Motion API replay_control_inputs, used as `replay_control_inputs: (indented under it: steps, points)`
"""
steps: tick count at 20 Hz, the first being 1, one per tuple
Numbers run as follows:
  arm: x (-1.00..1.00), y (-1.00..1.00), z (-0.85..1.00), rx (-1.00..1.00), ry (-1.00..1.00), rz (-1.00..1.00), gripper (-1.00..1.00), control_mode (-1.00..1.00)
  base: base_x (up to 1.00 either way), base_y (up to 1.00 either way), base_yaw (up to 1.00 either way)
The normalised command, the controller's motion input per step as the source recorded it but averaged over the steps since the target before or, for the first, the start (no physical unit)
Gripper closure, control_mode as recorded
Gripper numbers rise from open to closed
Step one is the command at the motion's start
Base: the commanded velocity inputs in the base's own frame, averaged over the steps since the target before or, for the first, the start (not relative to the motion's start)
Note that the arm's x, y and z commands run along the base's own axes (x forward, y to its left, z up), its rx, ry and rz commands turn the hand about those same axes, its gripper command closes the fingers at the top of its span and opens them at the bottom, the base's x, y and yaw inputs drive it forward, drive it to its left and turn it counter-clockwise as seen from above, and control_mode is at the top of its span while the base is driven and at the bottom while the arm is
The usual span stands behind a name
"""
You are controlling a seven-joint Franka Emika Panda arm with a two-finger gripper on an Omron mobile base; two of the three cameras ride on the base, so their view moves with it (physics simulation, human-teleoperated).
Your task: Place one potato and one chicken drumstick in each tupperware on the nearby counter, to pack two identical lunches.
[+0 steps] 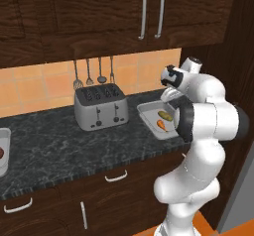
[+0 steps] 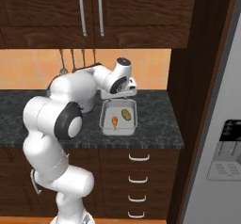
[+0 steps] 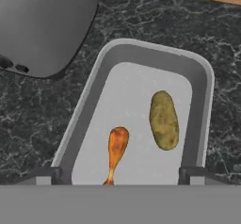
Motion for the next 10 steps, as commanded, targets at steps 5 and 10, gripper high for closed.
replay_control_inputs:
  steps: [5,10]
  points:
    - [-1.0,0.18,0.04,0.0,0.03,-0.06,-1.0,-1.0,0.0,0.0,0.0]
    - [-1.0,0.13,0.0,0.0,-0.05,-0.1,-1.0,-1.0,0.0,0.0,0.0]
